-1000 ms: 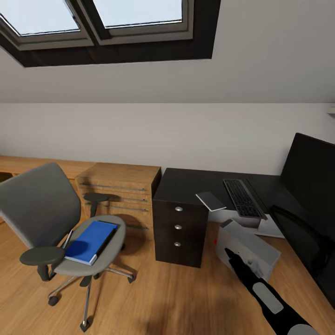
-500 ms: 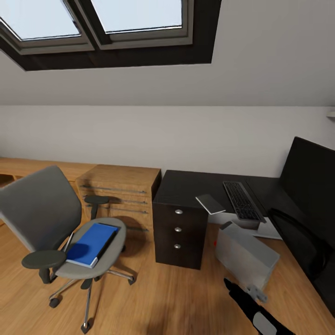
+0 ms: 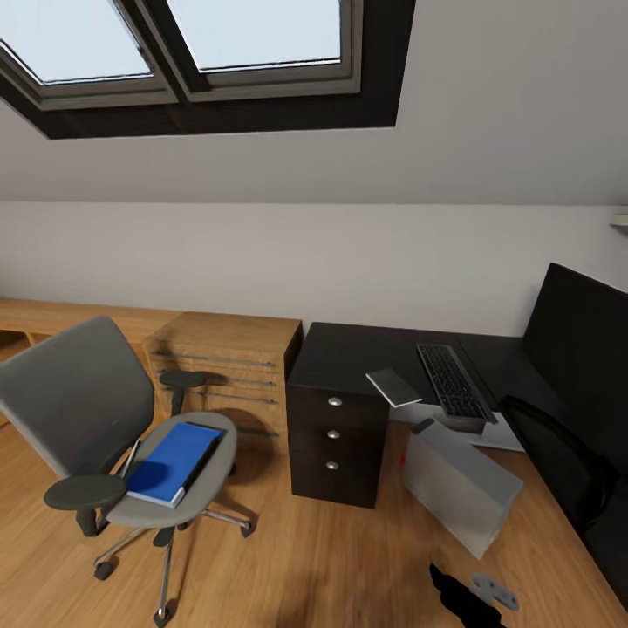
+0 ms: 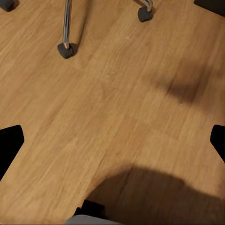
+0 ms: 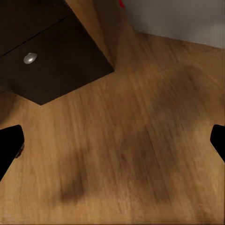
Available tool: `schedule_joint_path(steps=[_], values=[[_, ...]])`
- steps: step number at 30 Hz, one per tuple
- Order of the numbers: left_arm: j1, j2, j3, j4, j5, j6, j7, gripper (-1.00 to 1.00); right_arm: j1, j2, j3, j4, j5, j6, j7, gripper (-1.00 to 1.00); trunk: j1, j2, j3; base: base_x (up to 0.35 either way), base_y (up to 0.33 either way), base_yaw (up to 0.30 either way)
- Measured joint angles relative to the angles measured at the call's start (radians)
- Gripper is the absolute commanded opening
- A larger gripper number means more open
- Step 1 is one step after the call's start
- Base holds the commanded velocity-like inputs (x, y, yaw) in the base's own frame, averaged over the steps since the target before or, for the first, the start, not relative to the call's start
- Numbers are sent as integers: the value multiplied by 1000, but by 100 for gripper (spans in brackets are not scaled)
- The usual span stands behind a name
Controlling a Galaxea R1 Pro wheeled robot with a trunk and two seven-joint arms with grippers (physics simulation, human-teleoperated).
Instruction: In the bedroom, organize the workspace by keeping the computer under the desk, ensuring the monitor is on the desk, placing the keyboard on the desk next to the monitor, placing the mouse on the desk next to the keyboard, moving the folder from the swivel chair onto the desk next to the mouse, stacking the notebook on top of the folder with the pen on top of the notebook, and positioning the swivel chair next to the desk.
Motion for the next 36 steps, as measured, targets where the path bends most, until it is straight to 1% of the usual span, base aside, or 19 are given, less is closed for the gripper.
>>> schedule_joint_path(steps=[2,4,11,17,25,36], values=[[0,1,1,-1,-1,4,0,100,1,3,0,4,2,-2,0,100,-8,14,6,0,0,0],[0,6,4,-3,-2,11,0,100,2,18,1,8,7,-10,-1,100,-15,28,13,0,0,0],[0,9,2,-3,-4,7,-6,100,5,44,0,10,9,-15,-8,100,-15,28,13,0,0,0],[0,10,3,-3,-3,7,-7,100,6,53,-1,11,7,-29,-18,100,-15,28,13,-28,-3,0],[0,10,3,-3,-3,9,-5,100,6,69,-1,11,6,-37,-20,100,-15,28,13,-249,-56,0],[0,10,3,-3,-3,9,-4,100,6,74,-1,11,8,-40,-21,100,-15,28,13,-303,-59,0]])
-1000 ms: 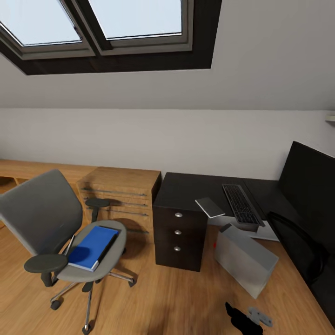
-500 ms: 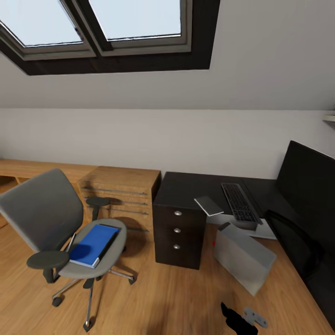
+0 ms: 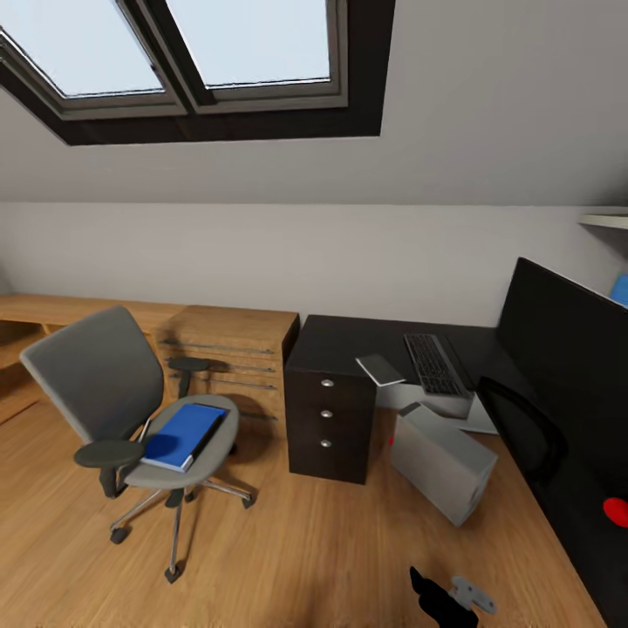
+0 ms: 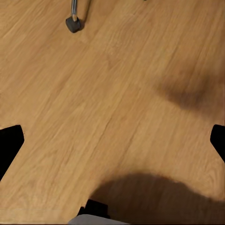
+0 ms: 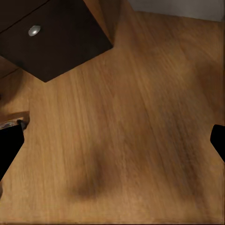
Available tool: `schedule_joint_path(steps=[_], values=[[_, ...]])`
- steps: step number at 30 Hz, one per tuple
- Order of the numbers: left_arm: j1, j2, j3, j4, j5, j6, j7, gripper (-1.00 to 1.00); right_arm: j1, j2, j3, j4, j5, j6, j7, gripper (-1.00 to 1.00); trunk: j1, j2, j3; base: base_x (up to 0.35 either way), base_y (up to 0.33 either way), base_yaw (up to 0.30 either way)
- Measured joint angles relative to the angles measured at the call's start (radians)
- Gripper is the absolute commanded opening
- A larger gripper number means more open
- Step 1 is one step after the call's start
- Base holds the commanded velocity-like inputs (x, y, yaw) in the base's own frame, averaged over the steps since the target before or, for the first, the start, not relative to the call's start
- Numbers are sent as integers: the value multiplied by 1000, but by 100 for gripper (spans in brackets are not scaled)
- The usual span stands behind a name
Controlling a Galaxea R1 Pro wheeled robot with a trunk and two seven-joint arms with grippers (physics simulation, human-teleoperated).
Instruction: In the bedroom, organize the workspace by keeping the computer under the desk, ensuring the monitor is on the desk, placing the keyboard on the desk next to the monitor, placing the mouse on the desk next to the keyboard, moving the folder from the swivel chair onto the desk next to the mouse, stacking the notebook on top of the folder with the pen on top of the notebook, and positioning the swivel chair next to the desk.
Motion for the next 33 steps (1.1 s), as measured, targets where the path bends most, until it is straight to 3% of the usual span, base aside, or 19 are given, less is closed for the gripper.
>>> schedule_joint_path(steps=[9,15,33], values=[[0,0,0,0,0,0,0,100,0,10,0,0,0,-3,0,100,0,0,0,-304,-7,0],[0,0,0,0,0,-1,0,100,0,16,0,0,0,-5,0,100,-1,0,0,-48,0,-54],[0,0,0,0,0,-3,0,100,0,16,1,0,2,-26,0,100,-1,0,0,-1,0,-237]])
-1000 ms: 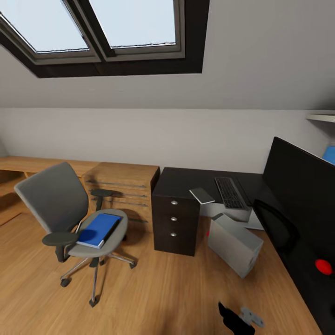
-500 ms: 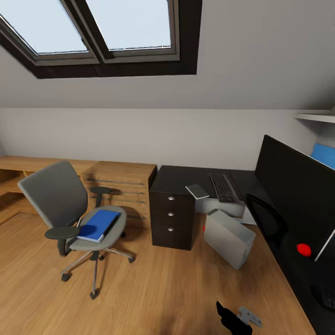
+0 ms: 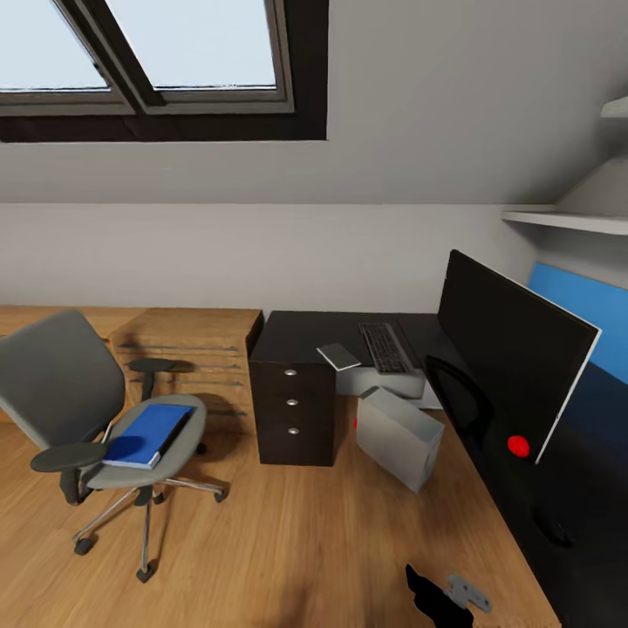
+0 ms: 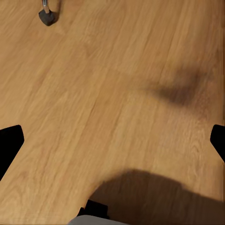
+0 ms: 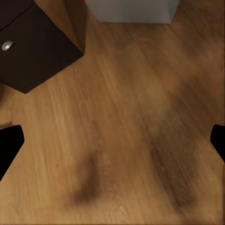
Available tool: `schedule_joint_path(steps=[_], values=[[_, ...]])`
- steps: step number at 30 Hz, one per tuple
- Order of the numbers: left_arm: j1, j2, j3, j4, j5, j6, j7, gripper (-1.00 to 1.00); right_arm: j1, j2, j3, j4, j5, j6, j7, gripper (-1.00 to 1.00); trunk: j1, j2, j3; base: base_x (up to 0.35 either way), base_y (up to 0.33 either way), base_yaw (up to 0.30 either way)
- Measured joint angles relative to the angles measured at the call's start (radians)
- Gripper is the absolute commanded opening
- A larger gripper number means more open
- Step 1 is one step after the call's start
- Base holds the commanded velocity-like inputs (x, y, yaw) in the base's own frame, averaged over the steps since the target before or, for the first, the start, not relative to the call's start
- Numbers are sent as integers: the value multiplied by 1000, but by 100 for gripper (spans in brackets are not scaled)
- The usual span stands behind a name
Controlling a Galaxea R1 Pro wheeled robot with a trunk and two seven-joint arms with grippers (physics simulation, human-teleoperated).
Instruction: In the bedroom, organize the workspace by keeping the computer under the desk, ensuring the monitor is on the desk, placing the keyboard on the desk next to the monitor, placing the mouse on the desk next to the keyboard, moving the folder from the swivel chair onto the desk next to the mouse, stacking the notebook on top of the folder with the pen on top of the notebook, and positioning the swivel chair next to the desk.
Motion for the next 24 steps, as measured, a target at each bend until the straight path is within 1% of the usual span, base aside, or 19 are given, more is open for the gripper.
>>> schedule_joint_path(steps=[7,24], values=[[0,0,0,0,0,0,0,100,0,2,0,0,3,0,0,100,0,0,0,0,0,-72],[0,0,0,0,0,1,0,100,0,2,0,0,6,1,0,100,0,0,-1,0,0,-6]])
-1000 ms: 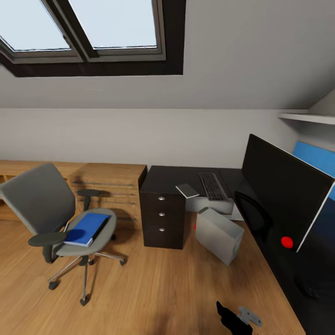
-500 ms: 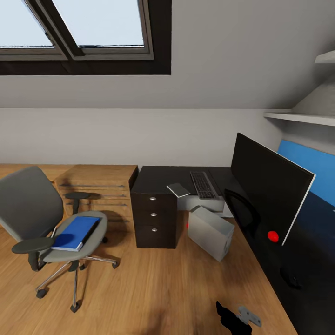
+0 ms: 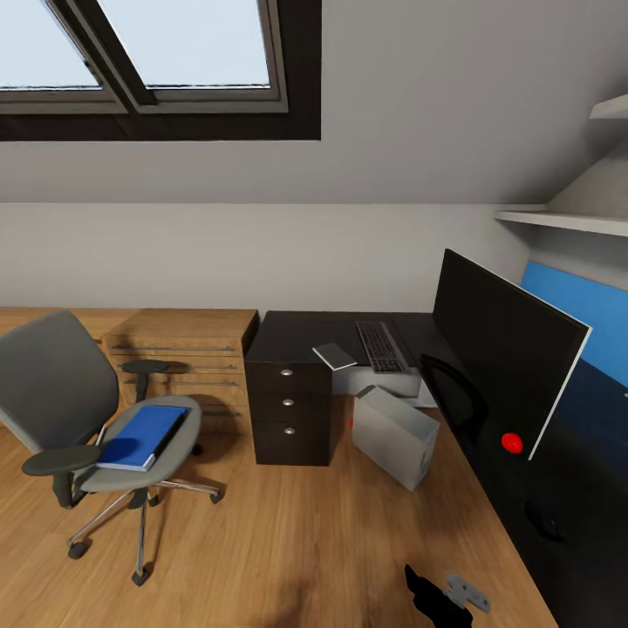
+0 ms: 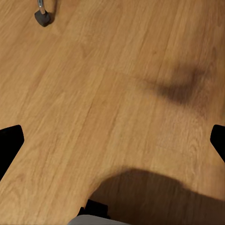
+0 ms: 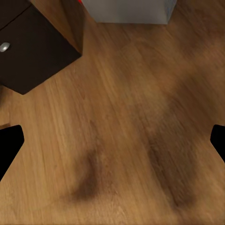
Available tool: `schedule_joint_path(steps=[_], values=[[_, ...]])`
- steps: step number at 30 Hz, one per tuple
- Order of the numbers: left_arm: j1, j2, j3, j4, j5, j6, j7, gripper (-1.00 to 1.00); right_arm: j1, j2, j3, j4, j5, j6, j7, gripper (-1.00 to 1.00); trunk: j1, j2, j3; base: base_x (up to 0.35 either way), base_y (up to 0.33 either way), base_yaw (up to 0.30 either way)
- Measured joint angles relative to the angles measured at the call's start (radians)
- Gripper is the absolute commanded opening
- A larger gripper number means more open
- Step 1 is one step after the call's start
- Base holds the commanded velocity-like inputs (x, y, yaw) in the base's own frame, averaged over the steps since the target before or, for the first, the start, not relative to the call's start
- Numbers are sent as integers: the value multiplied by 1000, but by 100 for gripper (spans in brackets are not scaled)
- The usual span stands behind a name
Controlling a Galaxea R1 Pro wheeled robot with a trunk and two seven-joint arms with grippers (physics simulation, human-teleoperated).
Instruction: In the bedroom, organize the workspace by keeping the computer under the desk, ensuring the monitor is on the desk, placing the keyboard on the desk next to the monitor, placing the mouse on the desk next to the keyboard, moving the folder from the swivel chair onto the desk next to the mouse, stacking the notebook on top of the folder with the pen on top of the notebook, and positioning the swivel chair next to the desk.
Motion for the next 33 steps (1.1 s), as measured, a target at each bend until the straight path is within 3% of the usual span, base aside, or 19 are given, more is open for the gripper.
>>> schedule_joint_path(steps=[6,8,14,22,27,33], values=[[0,0,0,0,0,0,0,100,2,-1,0,0,7,-1,3,100,0,0,0,0,0,0],[0,0,0,0,0,0,0,100,3,-1,0,0,55,-1,3,100,0,0,0,0,0,0],[0,0,0,0,0,0,0,100,3,-2,0,0,118,-1,1,100,0,0,0,0,-86,0],[0,0,0,0,0,0,0,100,0,-9,1,-49,136,1,-8,100,0,0,0,0,-92,0],[0,0,0,0,0,0,0,100,-1,-44,2,-193,181,30,-102,100,0,0,0,0,-8,0],[0,0,0,0,0,0,0,100,-2,-117,-3,-458,280,177,-320,100,0,0,0,0,-1,0]])
